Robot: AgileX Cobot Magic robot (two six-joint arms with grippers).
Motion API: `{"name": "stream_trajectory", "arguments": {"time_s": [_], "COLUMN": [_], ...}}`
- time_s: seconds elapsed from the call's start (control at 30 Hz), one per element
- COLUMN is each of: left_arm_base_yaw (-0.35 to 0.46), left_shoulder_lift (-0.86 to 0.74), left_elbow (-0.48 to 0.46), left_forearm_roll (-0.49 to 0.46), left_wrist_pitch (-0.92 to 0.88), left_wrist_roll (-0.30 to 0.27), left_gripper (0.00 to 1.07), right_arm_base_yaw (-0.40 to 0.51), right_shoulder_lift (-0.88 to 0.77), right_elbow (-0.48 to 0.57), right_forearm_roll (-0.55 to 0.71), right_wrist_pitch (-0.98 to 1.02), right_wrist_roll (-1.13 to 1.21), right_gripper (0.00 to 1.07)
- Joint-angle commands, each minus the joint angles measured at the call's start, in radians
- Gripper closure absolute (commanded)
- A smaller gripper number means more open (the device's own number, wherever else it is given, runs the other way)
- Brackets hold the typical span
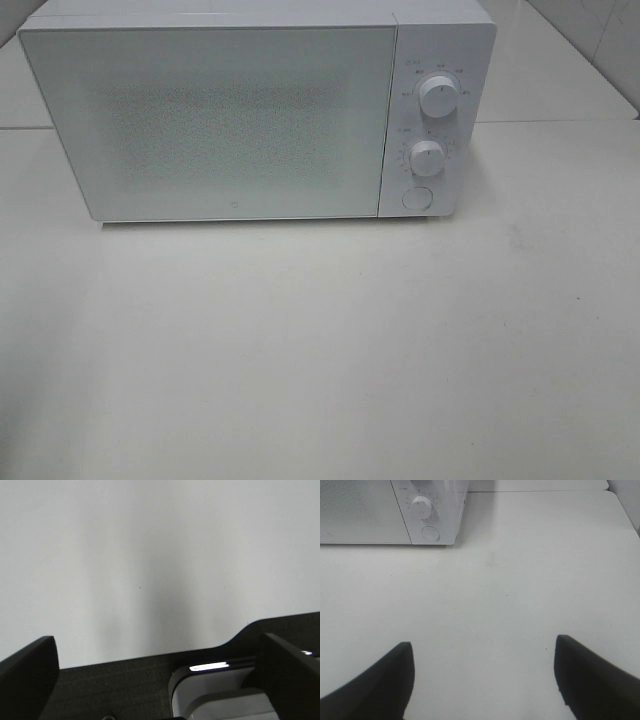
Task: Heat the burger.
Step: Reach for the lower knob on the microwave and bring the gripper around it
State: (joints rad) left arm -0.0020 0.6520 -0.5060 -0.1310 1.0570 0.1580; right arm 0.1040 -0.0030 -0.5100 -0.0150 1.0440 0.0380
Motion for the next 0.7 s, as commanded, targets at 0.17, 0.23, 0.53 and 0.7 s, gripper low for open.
{"name": "stream_trajectory", "arguments": {"time_s": [0.17,0.23,0.53,0.7], "left_arm_base_yaw": [0.005,0.005,0.005,0.018], "left_shoulder_lift": [-0.226,-0.263,-0.431,-0.519], "left_elbow": [0.009,0.009,0.009,0.009], "left_forearm_roll": [0.005,0.005,-0.014,-0.013], "left_wrist_pitch": [-0.018,-0.018,-0.021,-0.021], "left_wrist_roll": [-0.007,-0.007,-0.006,-0.005], "left_gripper": [0.06,0.06,0.06,0.06], "right_arm_base_yaw": [-0.006,-0.006,-0.006,-0.006], "right_shoulder_lift": [-0.027,-0.027,-0.027,-0.027], "right_elbow": [0.000,0.000,0.000,0.000], "right_forearm_roll": [0.000,0.000,0.000,0.000], "right_wrist_pitch": [-0.009,-0.009,-0.009,-0.009], "right_wrist_roll": [-0.011,-0.011,-0.011,-0.011], "right_gripper": [0.32,0.32,0.32,0.32]}}
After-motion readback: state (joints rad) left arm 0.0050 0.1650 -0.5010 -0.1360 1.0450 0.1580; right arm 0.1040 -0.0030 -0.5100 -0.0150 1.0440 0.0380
